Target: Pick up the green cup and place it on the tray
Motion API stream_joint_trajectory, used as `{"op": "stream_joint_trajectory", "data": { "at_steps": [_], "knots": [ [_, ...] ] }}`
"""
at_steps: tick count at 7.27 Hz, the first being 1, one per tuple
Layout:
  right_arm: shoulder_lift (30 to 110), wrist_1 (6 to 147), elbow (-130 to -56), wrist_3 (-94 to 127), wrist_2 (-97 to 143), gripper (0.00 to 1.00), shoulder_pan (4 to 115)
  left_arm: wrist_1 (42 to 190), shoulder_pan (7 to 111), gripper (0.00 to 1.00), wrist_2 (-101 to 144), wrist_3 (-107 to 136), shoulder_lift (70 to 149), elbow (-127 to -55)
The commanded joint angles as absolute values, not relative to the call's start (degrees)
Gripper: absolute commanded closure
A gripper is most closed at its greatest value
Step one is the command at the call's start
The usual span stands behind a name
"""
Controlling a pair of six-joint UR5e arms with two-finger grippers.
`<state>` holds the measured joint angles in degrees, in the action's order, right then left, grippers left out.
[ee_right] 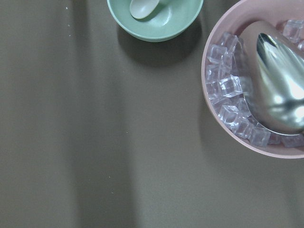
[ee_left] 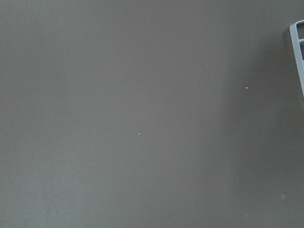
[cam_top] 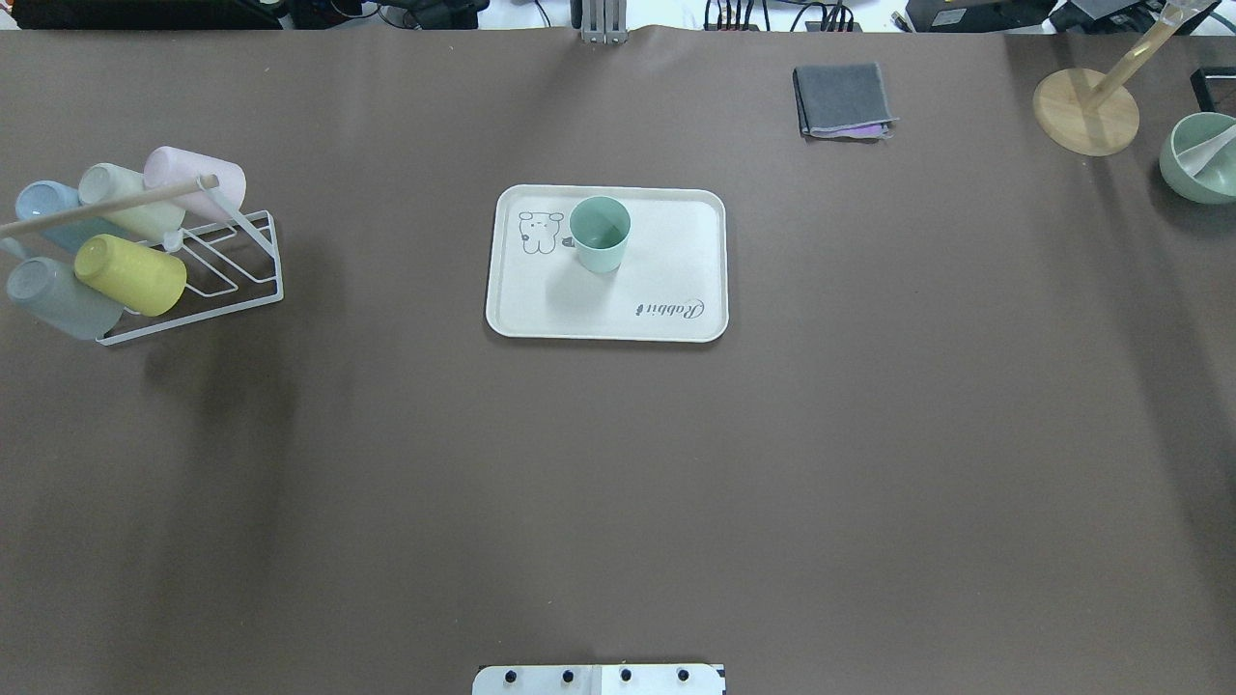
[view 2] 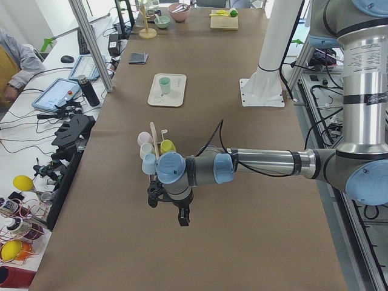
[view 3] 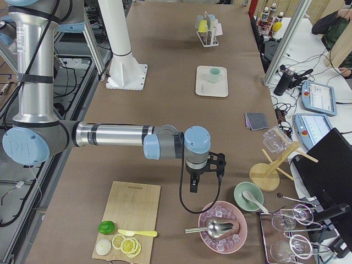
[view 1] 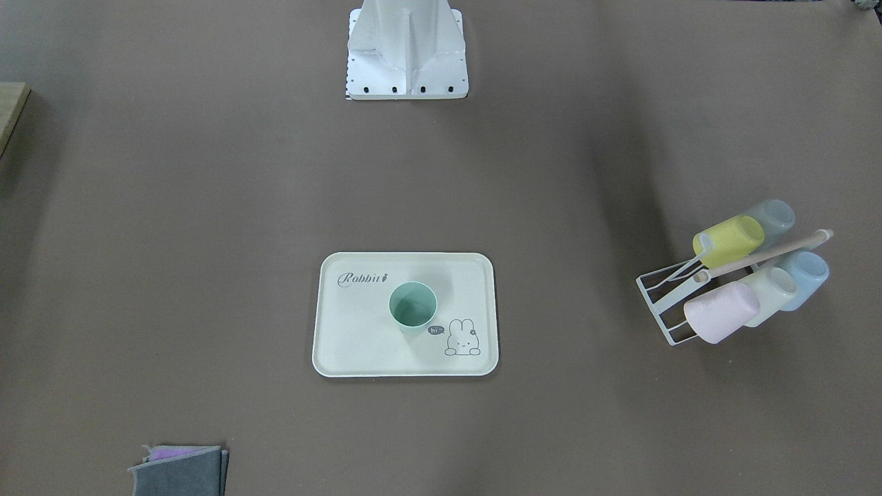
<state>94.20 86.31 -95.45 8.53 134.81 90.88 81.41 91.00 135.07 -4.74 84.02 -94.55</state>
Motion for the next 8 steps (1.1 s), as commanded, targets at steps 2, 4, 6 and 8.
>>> {"op": "stream_joint_trajectory", "data": {
  "at_steps": [2,4,6,8],
  "knots": [
    [94.13,86.31,-95.27,8.44,134.65,0.00,90.79,86.13,90.97,0.02,135.70,-5.10,84.20,-93.15],
    [94.31,86.22,-95.27,8.44,134.74,0.00,90.88,91.11,90.97,0.02,135.44,-5.36,84.21,-93.61],
    [94.31,86.22,-95.27,8.44,134.56,0.00,90.88,93.69,88.27,0.02,135.61,-4.75,86.12,-94.22],
    [94.31,86.22,-95.27,8.44,134.65,0.00,90.88,92.99,87.89,0.02,135.44,-5.10,84.65,-96.41]
  ]
}}
